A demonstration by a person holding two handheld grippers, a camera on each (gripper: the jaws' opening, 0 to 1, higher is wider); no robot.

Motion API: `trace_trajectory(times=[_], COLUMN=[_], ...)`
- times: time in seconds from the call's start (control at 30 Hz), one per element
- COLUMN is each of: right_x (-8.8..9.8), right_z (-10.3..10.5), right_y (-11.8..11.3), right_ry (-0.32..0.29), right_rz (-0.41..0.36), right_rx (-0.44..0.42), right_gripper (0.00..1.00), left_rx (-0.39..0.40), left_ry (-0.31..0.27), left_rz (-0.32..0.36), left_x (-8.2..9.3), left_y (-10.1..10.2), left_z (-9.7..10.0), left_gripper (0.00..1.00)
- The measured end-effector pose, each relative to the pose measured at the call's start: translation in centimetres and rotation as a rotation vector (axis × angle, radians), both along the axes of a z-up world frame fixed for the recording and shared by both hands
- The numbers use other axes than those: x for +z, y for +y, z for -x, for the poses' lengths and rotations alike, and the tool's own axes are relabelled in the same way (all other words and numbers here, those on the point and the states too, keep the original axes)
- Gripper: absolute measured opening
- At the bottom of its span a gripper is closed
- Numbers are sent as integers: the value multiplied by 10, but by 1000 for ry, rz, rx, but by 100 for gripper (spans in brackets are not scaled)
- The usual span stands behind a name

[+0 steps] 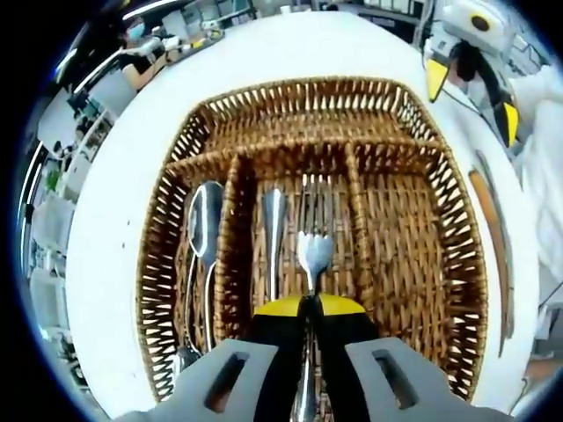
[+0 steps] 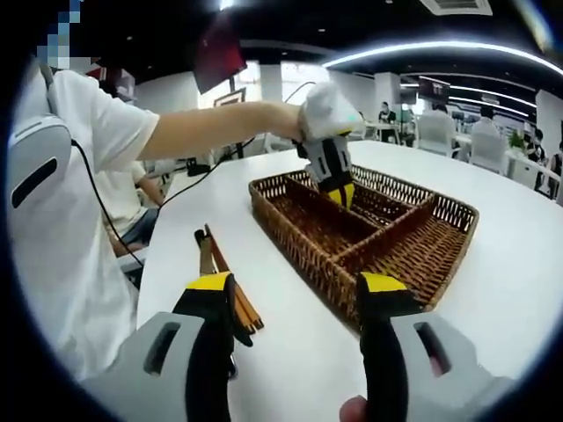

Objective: Arrange the knives, forks, and spoons in their matching storage slots by inserting each utensil handle-first until every utensil is classified and aligned in the correct compartment

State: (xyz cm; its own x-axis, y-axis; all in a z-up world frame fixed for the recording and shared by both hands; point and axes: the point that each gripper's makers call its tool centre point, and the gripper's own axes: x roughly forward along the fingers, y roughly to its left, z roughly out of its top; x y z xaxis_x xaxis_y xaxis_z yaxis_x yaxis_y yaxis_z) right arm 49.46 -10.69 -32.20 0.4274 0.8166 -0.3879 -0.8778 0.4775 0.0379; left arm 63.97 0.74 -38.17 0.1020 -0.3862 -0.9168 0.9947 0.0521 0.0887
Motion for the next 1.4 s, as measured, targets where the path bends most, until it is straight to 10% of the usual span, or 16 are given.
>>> trace_trajectory(times=[1.4], right_x=[4], right_z=[10], right_y=[8], right_ry=[-24], right_rz=[13], right_rx=[11], right_gripper=[57], left_rx=[153], left_ry=[-140], left_rz=[138], left_x=[46], left_y=[17], left_z=[-6], left_gripper=[19])
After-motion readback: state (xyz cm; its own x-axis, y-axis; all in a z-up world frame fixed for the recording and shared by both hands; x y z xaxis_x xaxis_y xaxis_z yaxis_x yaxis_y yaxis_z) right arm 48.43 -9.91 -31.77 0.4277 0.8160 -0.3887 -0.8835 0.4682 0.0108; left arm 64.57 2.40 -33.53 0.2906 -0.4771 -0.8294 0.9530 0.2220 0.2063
